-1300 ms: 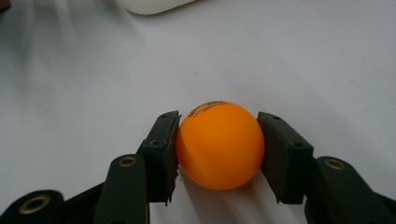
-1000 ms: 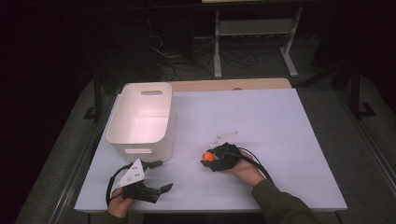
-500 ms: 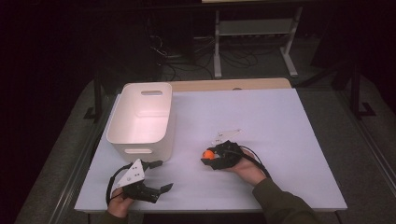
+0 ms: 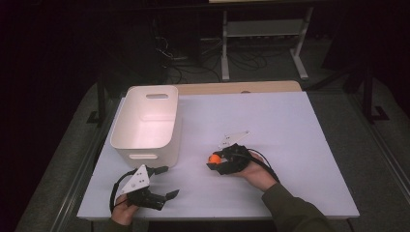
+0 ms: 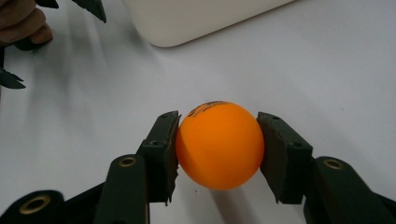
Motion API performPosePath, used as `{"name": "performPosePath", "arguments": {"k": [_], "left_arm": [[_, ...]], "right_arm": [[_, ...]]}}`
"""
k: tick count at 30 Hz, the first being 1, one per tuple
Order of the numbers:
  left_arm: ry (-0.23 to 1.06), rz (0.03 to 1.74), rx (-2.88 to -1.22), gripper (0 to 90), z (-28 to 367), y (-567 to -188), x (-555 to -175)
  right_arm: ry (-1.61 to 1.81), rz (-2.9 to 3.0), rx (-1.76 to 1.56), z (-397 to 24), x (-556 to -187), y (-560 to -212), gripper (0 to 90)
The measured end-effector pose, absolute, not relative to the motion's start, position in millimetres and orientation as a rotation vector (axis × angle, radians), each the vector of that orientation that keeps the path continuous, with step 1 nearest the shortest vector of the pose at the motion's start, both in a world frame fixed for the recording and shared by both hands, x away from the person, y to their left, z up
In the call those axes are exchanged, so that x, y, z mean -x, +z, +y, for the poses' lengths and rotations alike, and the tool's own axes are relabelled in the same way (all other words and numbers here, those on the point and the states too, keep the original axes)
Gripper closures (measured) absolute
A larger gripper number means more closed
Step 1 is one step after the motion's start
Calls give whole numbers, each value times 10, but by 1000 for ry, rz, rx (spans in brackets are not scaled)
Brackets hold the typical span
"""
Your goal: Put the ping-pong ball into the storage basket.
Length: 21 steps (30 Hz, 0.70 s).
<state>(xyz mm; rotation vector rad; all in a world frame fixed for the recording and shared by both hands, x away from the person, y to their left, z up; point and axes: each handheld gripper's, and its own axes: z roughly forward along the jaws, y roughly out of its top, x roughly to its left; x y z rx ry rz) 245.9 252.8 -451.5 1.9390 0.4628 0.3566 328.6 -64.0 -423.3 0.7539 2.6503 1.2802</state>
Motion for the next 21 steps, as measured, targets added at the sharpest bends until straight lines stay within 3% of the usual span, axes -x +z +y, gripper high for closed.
{"name": "performPosePath", "arguments": {"k": [21], "left_arm": [[359, 462, -1939, 141, 2527, -4514, -2456]], "right_arm": [[1295, 2671, -718, -578, -3307, -4101, 495]]}}
